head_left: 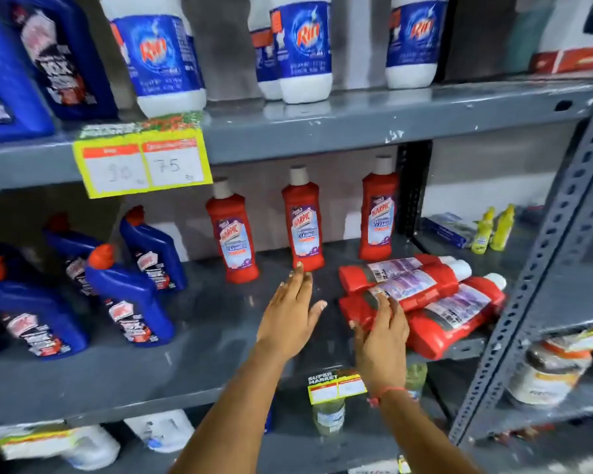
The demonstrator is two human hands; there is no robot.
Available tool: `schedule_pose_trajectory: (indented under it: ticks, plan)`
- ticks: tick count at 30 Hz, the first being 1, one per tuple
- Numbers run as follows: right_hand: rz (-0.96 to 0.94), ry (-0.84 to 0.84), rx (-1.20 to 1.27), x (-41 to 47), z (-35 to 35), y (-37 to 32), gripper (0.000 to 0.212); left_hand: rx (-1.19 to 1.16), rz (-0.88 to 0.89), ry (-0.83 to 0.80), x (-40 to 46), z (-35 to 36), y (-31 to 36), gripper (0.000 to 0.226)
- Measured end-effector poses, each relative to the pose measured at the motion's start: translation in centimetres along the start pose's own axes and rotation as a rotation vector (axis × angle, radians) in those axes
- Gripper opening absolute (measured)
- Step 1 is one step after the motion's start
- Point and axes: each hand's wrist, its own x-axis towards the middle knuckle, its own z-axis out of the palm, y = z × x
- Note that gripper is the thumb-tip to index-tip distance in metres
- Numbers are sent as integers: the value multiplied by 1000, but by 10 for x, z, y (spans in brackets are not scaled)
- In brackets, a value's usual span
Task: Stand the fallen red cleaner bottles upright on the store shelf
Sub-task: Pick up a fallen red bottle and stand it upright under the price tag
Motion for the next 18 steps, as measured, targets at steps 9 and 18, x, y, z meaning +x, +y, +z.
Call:
schedule_pose_trajectory:
  ticks: [9,18]
  plan:
    - [541,221,534,28,14,1,54,-454,-77,-429,74,42,19,40]
    - [691,230,708,35,21,0,60,-806,-217,-808,93,32,14,18]
